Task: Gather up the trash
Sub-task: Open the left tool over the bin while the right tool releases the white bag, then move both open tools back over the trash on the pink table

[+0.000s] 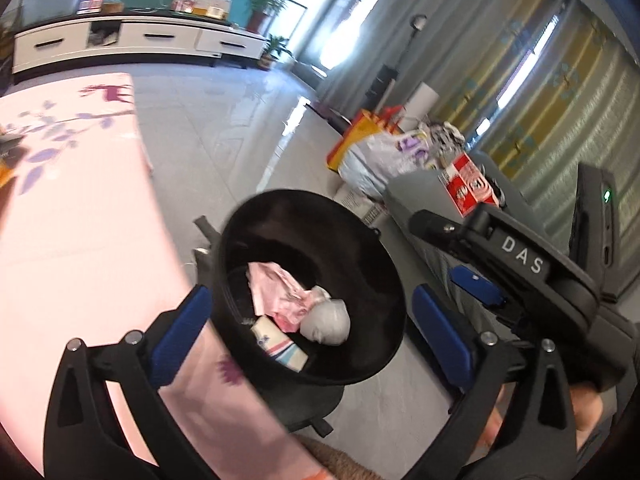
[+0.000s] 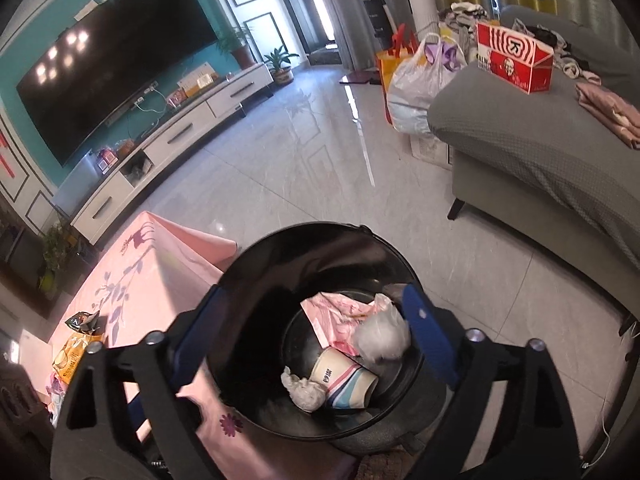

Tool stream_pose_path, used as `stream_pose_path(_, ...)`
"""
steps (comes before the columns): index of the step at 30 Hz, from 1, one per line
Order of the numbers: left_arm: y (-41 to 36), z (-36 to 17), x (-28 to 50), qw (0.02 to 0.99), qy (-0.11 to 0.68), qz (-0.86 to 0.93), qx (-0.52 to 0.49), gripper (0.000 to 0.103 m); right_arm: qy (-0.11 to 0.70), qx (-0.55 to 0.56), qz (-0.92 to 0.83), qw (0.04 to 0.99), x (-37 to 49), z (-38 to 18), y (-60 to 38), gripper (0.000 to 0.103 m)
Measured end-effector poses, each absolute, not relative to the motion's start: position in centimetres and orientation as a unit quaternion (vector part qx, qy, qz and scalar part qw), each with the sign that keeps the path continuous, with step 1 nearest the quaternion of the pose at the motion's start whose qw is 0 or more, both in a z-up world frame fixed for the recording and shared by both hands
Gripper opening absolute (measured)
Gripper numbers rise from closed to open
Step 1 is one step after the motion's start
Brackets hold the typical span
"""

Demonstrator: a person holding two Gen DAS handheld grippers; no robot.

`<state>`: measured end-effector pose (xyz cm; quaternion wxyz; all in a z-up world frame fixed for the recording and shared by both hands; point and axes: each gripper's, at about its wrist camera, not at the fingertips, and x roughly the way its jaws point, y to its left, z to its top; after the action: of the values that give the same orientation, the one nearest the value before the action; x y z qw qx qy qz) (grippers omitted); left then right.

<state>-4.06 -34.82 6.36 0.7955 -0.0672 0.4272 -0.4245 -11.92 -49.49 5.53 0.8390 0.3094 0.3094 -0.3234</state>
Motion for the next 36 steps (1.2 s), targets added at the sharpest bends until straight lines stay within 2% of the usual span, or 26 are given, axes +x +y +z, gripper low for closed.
stream_pose_path(8,-26.1,8.7,-3.3,0.83,0.408,-0.364,-0.108,0.1,0.294,0.273,-0.297,0.867,-10.1,7.5,-46.0,0.1)
stream_pose_path(22,-8.4,9.0,-3.4,0.887,0.408,-0.197,-0.092,0.1,0.281,0.137,-0.229,0.922,-4.3,8.7,-35.4,0.1)
stream_pose_path(29,-0.8,6.0,-3.2,0.895,0.41,-0.127,-0.117,0.1,0.301,0.137,-0.131,0.934,-1.0,6.5,-29.7,0.1)
stream_pose_path(36,2.0,5.2,-2.5,0.893,0.42,-0.1,-0.131,0.1,0.354,0.083,-0.114,0.925,1.8,2.7,-24.9,0.1)
